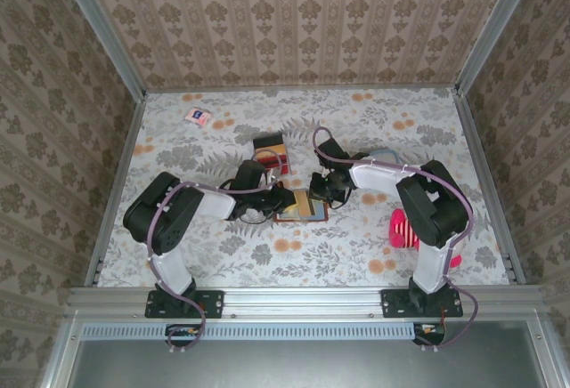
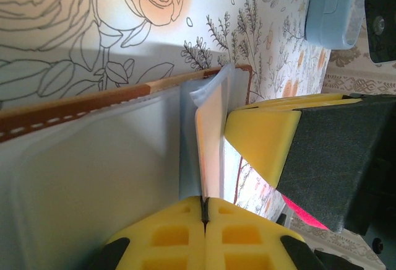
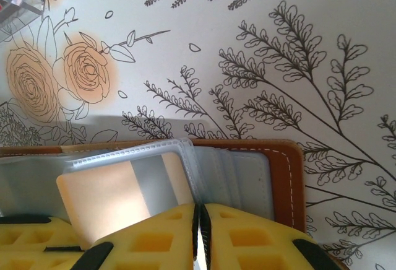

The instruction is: Take the credit cards out of the card holder

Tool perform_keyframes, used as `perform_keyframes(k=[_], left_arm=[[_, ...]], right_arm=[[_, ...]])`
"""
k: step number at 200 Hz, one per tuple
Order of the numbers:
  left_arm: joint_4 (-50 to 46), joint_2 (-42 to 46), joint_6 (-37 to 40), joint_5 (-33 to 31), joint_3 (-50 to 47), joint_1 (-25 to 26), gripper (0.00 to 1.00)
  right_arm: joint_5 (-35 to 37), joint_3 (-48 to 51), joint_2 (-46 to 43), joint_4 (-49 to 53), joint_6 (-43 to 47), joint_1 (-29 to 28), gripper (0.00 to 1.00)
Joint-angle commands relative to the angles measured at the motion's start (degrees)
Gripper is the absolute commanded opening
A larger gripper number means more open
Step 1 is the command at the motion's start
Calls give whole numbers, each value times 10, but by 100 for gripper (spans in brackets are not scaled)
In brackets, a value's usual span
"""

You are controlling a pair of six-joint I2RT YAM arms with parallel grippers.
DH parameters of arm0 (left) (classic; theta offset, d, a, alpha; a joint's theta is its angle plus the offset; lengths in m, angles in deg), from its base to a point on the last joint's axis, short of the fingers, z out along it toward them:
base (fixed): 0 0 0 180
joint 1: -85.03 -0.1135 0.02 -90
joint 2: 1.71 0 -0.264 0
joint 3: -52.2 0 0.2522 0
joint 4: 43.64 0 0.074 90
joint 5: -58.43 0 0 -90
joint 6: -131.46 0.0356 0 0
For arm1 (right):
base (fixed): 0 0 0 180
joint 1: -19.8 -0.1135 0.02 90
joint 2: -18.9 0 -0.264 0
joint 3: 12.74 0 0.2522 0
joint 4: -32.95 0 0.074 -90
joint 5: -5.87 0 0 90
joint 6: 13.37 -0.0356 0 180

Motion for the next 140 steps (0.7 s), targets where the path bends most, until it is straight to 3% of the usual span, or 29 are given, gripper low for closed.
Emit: perform_keyframes(k=[1,84,140], left_arm=[[-7,28,14,12,-10,-9,0],[-35,51,34,16,-24,-20,0],[-181,114,108,-5,-24,-45,0]], right_arm=[[61,19,44,59,9,-2,16],[73,18,48,66,10,-2,18],[58,13,39,62,12,-2,18]])
